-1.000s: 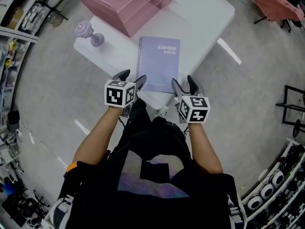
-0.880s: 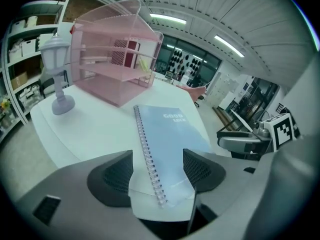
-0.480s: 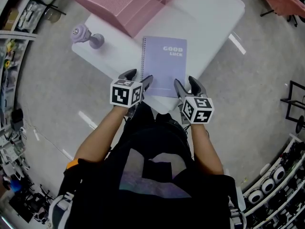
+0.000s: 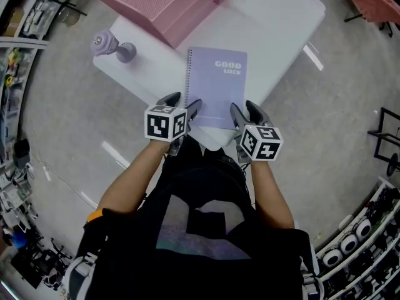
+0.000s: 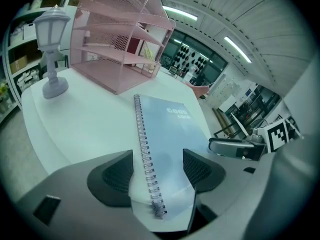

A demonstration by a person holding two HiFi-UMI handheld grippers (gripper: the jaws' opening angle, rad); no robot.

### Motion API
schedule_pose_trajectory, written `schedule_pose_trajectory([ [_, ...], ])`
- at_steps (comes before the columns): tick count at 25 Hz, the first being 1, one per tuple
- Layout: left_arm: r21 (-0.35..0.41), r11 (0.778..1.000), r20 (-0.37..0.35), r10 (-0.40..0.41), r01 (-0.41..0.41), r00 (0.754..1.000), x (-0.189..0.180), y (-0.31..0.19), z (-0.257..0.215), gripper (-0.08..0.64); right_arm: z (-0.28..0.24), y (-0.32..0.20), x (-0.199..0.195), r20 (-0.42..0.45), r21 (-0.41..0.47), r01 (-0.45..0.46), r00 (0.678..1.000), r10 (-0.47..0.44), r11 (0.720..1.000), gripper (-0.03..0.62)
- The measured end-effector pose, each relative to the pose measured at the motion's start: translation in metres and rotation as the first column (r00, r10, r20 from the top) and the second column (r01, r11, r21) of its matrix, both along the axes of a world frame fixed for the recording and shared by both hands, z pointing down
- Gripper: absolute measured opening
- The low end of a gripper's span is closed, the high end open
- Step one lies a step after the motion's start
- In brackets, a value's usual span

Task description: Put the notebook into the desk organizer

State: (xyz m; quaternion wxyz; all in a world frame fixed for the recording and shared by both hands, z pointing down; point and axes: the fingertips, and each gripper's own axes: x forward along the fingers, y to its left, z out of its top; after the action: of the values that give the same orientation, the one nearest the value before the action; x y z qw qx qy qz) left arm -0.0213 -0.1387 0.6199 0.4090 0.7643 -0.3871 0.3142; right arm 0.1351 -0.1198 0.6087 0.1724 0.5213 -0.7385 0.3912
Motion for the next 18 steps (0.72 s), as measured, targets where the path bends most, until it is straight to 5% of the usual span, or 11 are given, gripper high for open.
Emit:
schedule_pose_trajectory([
  [18,-0.17,0.982,-0.233,-0.121,0.083,0.965,0.015,0.01,-0.009,0.286,0.005,0.004,0.006,0.122,-0.13,-0.102,0.985,0.118,0.986,0.121],
])
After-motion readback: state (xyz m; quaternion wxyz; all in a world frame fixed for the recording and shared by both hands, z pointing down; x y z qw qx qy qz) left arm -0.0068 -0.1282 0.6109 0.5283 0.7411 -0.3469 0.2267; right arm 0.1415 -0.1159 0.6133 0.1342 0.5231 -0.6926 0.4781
